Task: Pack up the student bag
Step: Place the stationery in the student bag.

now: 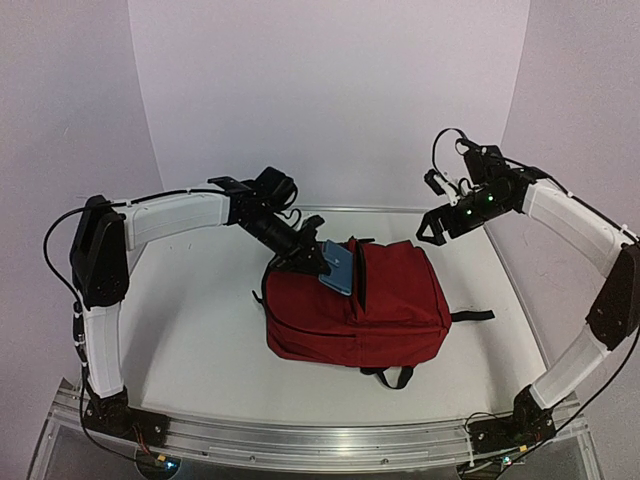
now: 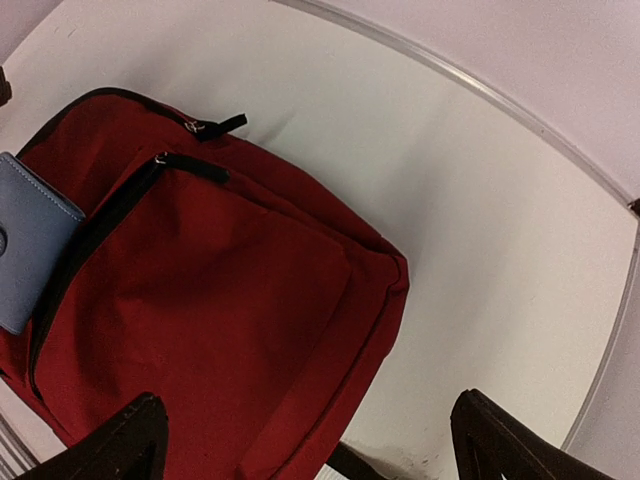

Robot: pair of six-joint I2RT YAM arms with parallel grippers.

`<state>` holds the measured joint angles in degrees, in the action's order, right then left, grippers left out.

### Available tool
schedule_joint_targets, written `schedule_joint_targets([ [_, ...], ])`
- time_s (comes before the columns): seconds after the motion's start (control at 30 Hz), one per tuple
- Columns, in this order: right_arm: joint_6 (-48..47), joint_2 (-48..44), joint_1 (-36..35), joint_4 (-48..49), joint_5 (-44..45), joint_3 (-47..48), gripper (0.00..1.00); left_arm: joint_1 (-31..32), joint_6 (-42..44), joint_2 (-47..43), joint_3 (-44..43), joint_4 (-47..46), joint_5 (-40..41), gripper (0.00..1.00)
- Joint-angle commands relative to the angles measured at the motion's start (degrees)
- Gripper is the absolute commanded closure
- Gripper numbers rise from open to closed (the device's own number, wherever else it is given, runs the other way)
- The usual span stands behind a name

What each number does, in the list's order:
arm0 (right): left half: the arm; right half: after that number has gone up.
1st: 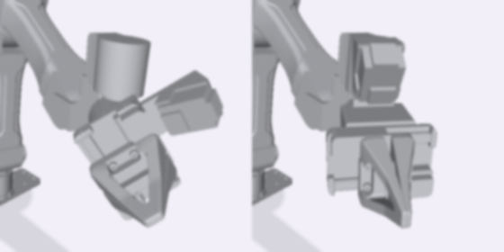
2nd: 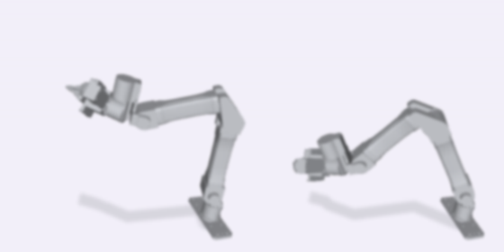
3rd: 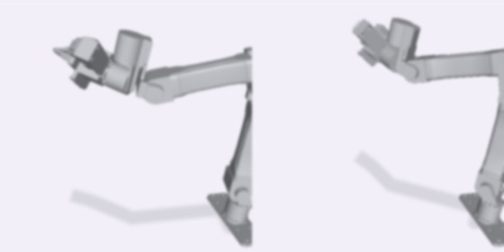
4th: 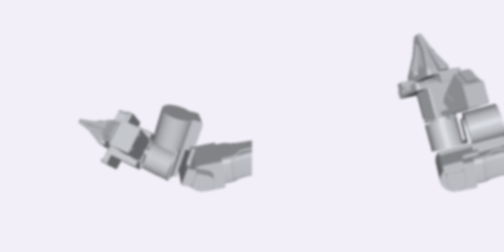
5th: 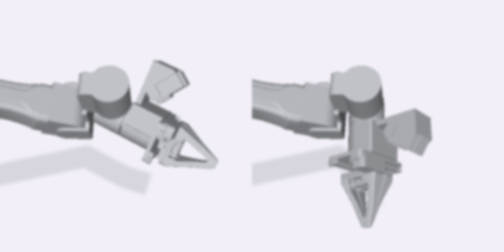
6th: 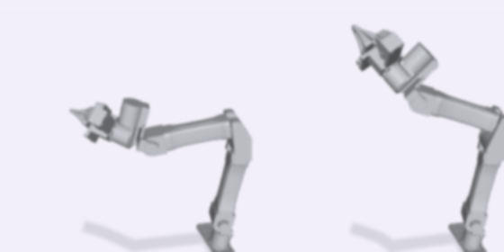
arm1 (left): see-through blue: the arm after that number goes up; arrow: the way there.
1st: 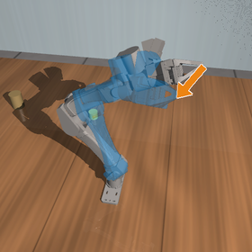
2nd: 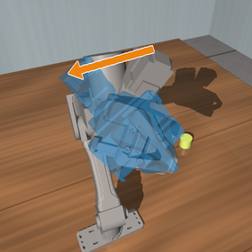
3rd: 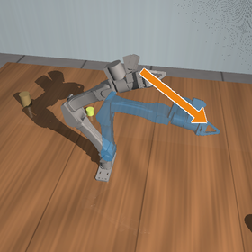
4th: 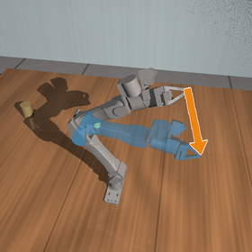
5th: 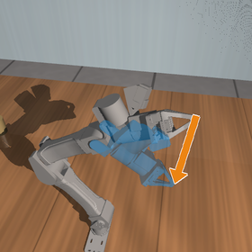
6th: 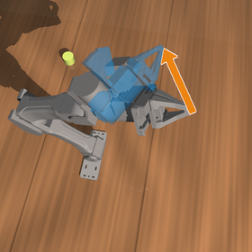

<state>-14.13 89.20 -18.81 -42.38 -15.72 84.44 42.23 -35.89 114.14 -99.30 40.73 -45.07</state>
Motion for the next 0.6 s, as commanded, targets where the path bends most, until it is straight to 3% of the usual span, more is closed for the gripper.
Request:
schedule_joint_targets([
  [0.0, 4.0, 2.2, 1.2, -4.3, -3.1, 2.0, 0.02, 0.2, 1.9, 2.6, -4.9, 2.6, 0.4, 1.0],
  [0.4, 1.6, 6.2, 1.7, -10.3, -4.5, -1.0, 0.02, 1.6, 0.8, 8.8, -15.5, 3.3, -0.8, 1.0],
  [0.57, 1.0, 7.5, 2.1, -13.3, -10.1, -0.6, 0.02, 1.7, 0.2, 10.0, -15.7, 3.0, -1.7, 1.0],
])
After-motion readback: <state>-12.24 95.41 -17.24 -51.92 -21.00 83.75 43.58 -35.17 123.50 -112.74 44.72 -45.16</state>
